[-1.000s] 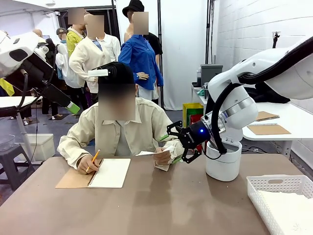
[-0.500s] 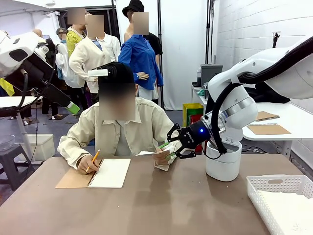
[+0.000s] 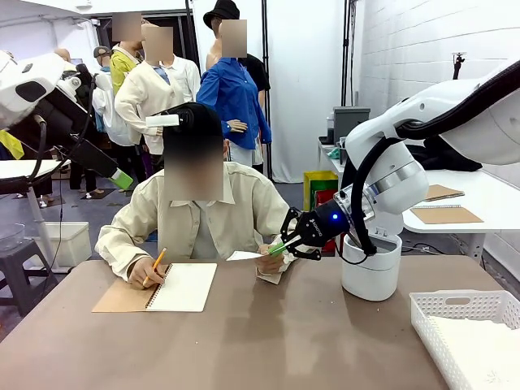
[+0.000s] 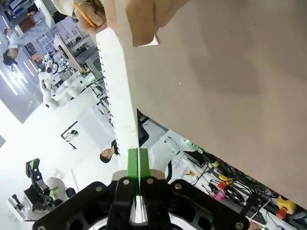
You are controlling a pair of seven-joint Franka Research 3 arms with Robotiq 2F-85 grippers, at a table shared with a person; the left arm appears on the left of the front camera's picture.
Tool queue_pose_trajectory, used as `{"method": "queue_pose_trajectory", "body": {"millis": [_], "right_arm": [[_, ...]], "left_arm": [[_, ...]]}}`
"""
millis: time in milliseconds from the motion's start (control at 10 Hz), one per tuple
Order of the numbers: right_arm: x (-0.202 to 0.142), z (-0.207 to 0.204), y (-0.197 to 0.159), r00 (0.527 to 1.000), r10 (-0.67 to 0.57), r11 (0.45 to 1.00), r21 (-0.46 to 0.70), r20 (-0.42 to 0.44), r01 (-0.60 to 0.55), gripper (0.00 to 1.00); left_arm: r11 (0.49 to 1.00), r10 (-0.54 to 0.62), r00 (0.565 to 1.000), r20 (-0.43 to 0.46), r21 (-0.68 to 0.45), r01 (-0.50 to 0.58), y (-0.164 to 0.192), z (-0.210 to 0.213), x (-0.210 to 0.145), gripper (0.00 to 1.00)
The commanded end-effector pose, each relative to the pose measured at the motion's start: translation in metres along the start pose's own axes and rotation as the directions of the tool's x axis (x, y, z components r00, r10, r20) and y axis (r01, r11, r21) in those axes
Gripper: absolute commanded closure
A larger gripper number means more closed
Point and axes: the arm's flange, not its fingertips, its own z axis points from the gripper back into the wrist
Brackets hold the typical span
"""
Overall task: Sort the paper based on its condition.
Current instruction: If a person hands you a paper, place it in the Organizing basket , and if it's crumpled, put it in the Trash can.
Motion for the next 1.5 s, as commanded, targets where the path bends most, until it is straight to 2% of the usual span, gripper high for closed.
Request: {"method": "queue_pose_trajectory", "body": {"millis": [0,300,500,700,900,1000,1200,1300,1400], "right_arm": [[0.002,-0.002,0.004,1.000,-0.007,1.000,0.021,0.001,0.007,1.00],[-0.001,0.001,0.005,1.000,0.019,0.999,0.028,0.003,-0.019,1.00],[-0.010,0.002,0.012,0.997,0.076,0.997,0.026,0.016,-0.076,1.00],[-0.034,0.016,0.026,0.989,0.142,0.990,0.007,0.037,-0.142,1.00],[-0.061,0.037,0.039,0.979,0.202,0.979,-0.014,0.016,-0.202,1.00],[-0.081,0.053,0.047,0.963,0.270,0.962,-0.051,-0.004,-0.270,1.00],[-0.135,0.097,0.057,0.881,0.473,0.866,-0.176,-0.016,-0.468,1.00],[-0.164,0.123,0.055,0.826,0.563,0.801,-0.257,0.017,-0.540,1.00],[-0.185,0.147,0.050,0.786,0.613,0.760,-0.326,0.075,-0.562,1.00]], "left_arm": [[1.000,0.005,1.000,0.001,-0.004,-0.005,0.001,0.000,0.000,0.00],[1.000,0.005,1.000,0.001,-0.004,-0.005,0.001,0.000,0.000,0.00],[1.000,0.005,1.000,0.001,-0.004,-0.005,0.001,0.000,0.000,0.00],[1.000,0.005,1.000,0.001,-0.004,-0.005,0.001,0.000,0.000,0.00],[1.000,0.005,1.000,0.001,-0.004,-0.005,0.001,0.000,0.000,0.00],[1.000,0.005,1.000,0.001,-0.004,-0.005,0.001,0.000,0.000,0.00],[1.000,0.005,1.000,0.001,-0.004,-0.005,0.001,0.000,0.000,0.00],[1.000,0.005,1.000,0.001,-0.004,-0.005,0.001,0.000,0.000,0.00],[1.000,0.005,1.000,0.001,-0.004,-0.005,0.001,0.000,0.000,0.00]]}}
